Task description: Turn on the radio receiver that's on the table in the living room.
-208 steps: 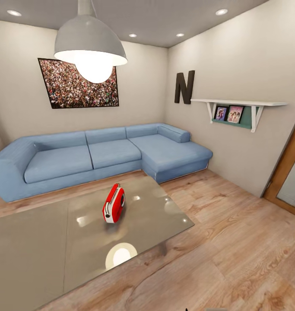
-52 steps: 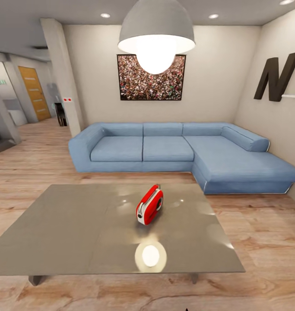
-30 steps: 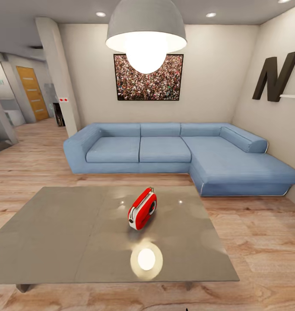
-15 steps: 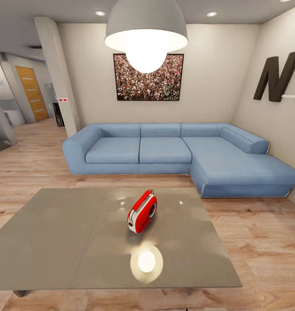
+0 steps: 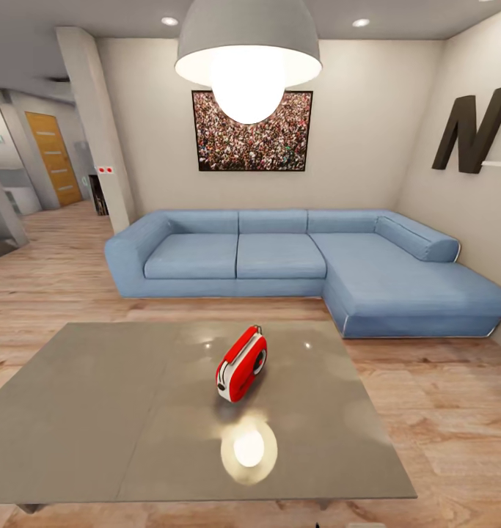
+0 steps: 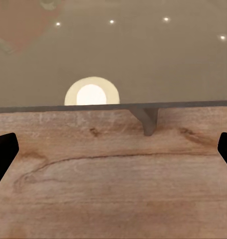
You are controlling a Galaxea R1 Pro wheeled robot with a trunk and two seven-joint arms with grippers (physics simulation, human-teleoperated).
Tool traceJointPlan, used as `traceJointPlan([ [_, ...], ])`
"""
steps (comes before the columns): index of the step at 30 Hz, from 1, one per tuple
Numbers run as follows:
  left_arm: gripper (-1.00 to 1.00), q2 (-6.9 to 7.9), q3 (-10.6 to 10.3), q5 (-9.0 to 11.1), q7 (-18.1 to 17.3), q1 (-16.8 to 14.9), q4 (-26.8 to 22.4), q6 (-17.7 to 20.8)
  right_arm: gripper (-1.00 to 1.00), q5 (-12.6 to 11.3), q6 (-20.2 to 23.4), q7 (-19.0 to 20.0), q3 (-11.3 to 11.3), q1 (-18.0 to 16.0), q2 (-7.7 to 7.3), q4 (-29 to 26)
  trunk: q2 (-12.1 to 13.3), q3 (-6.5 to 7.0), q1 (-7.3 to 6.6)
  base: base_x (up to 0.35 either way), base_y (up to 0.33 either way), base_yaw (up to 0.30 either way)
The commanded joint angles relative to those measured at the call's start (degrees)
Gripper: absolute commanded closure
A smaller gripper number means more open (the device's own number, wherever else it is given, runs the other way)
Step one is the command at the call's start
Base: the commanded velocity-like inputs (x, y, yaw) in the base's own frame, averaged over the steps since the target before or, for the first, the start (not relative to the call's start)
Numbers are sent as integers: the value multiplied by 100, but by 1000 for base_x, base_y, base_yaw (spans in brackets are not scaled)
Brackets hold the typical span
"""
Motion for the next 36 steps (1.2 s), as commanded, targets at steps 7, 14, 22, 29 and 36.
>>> traceJointPlan([
  [7, -100, 0, -1, 0, 0, -3, 0, 1, -100, 0, 1, 2, 0, 2, 0, 0, 0, 0, 0, 76, 0, 0],
  [14, -100, 1, 0, 0, 0, 0, 0, 0, -100, -2, 1, 2, 0, -1, 0, 0, 0, 0, 0, 76, 0, 0],
  [22, -100, 0, -3, -1, -4, -3, -17, 0, -100, -7, -2, 2, 0, 2, 0, 0, 0, 0, 0, 51, 0, 0],
  [29, -100, -49, -7, -7, -13, -3, -227, 0, -100, 0, -6, 9, 10, 1, 0, -15, 0, 0, 0, 3, 0, 0],
  [36, -100, -76, -18, -7, -10, -1, -1113, 33, -100, 1, -252, 9, 10, 1, 8, -148, 0, 0, 0, 0, 0, 0],
])
